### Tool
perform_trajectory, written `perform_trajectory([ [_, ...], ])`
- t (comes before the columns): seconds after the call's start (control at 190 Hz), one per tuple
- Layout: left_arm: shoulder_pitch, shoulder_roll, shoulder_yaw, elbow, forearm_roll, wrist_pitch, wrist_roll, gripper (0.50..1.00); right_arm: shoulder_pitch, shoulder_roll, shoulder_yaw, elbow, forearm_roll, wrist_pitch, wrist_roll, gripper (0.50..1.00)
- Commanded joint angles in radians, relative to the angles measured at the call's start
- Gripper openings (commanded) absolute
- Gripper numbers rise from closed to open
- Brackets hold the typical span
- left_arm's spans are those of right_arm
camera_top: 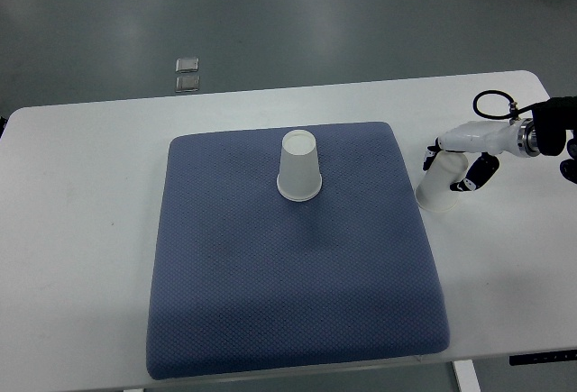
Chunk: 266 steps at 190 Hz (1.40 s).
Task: Stack paper cups
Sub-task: 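Close the right hand fingers around the white paper cup and lift it, then carry the held cup with the right hand above the upside-down cup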
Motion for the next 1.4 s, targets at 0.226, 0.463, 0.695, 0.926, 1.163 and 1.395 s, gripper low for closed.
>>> perform_trajectory([
  [0.226, 0.000, 0.000, 0.000, 0.000, 0.000, 0.000, 0.000, 1.000, 0.028, -0.001, 0.005, 0.000, 0.005, 0.003, 0.005, 0.615],
  [0.463, 0.000, 0.000, 0.000, 0.000, 0.000, 0.000, 0.000, 1.000, 0.082, -0.005, 0.001, 0.008, 0.011, 0.009, 0.006, 0.617],
  [0.695, 0.000, 0.000, 0.000, 0.000, 0.000, 0.000, 0.000, 1.000, 0.182, -0.010, 0.003, 0.043, 0.011, 0.046, 0.006, 0.617],
  [0.926, 0.000, 0.000, 0.000, 0.000, 0.000, 0.000, 0.000, 1.000, 0.298, 0.004, 0.000, 0.078, 0.009, 0.085, -0.005, 0.619],
  [1.163, 0.000, 0.000, 0.000, 0.002, 0.000, 0.000, 0.000, 1.000, 0.450, 0.036, -0.026, 0.149, 0.011, 0.157, -0.006, 0.619],
  [1.395, 0.001, 0.000, 0.000, 0.000, 0.000, 0.000, 0.000, 1.000, 0.547, 0.137, -0.029, 0.169, 0.023, 0.235, -0.002, 0.623],
])
